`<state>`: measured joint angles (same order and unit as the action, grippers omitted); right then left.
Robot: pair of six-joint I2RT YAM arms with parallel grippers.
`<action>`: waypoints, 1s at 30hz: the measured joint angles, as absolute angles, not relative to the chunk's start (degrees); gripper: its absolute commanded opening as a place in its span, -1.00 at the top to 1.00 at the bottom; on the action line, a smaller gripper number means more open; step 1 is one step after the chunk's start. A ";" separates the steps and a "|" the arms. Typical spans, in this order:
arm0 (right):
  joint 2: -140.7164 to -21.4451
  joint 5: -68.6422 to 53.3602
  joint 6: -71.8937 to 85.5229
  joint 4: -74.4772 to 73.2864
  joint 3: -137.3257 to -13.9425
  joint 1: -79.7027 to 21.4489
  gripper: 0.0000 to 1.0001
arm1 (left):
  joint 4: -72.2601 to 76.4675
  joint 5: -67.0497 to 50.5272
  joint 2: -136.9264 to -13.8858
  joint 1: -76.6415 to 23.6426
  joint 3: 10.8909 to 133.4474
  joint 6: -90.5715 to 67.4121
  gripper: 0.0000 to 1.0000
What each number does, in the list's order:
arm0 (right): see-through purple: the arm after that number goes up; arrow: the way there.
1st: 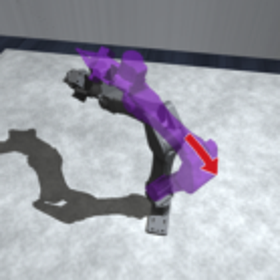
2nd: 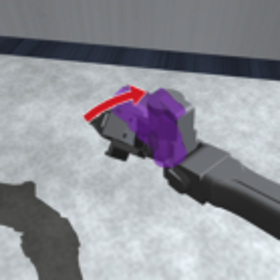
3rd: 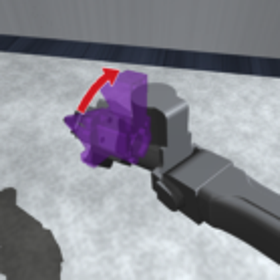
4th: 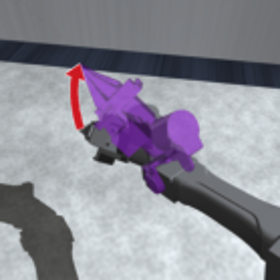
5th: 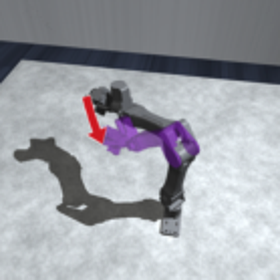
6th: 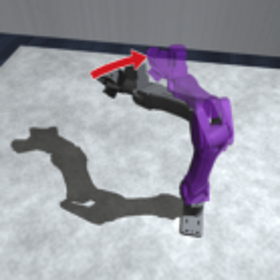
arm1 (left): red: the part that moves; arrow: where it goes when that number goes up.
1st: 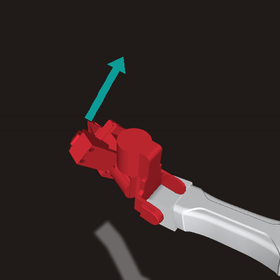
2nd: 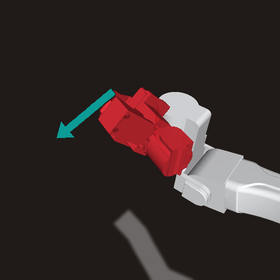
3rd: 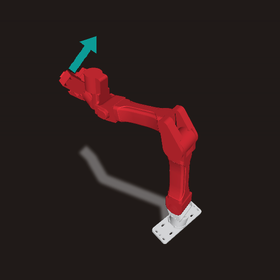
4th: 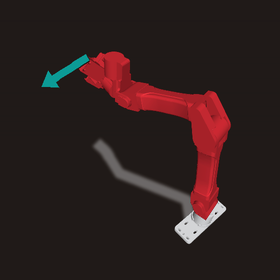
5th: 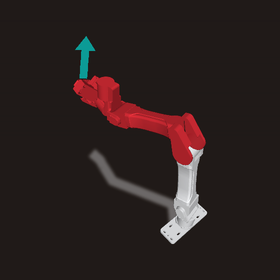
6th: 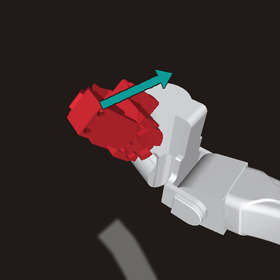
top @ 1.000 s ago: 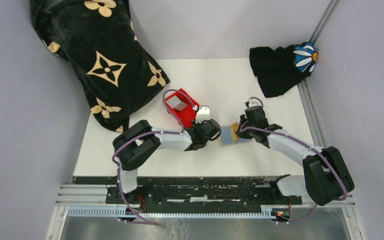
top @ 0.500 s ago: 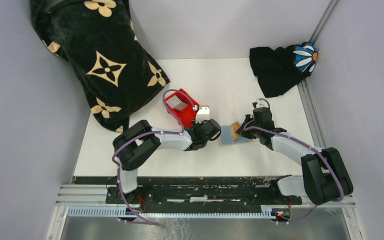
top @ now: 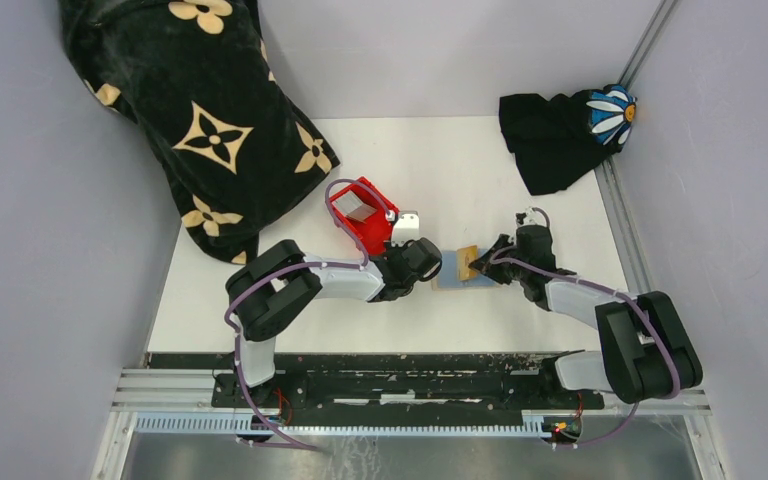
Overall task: Put the credit cards into the card holder
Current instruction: Insert the credit card into the card holder.
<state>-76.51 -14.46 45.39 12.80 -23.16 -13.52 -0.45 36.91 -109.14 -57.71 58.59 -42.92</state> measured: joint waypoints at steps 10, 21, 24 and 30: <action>-79.48 -17.10 51.90 23.14 -18.74 -13.43 0.98 | 2.42 35.48 -109.14 -58.83 57.80 -42.98 0.48; -80.34 -17.56 54.43 27.11 -17.02 -13.32 0.98 | 5.13 35.31 -110.39 -61.58 57.84 -43.03 0.49; -80.60 -17.56 54.72 27.38 -16.97 -13.30 0.98 | 5.23 35.92 -110.74 -61.82 57.87 -43.03 0.48; -80.60 -17.43 54.83 27.18 -16.97 -13.39 0.98 | 5.30 36.27 -111.09 -61.93 57.95 -43.03 0.48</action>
<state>-80.60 -17.43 54.83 27.18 -16.97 -13.39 5.30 36.27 -111.09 -61.93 57.95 -43.03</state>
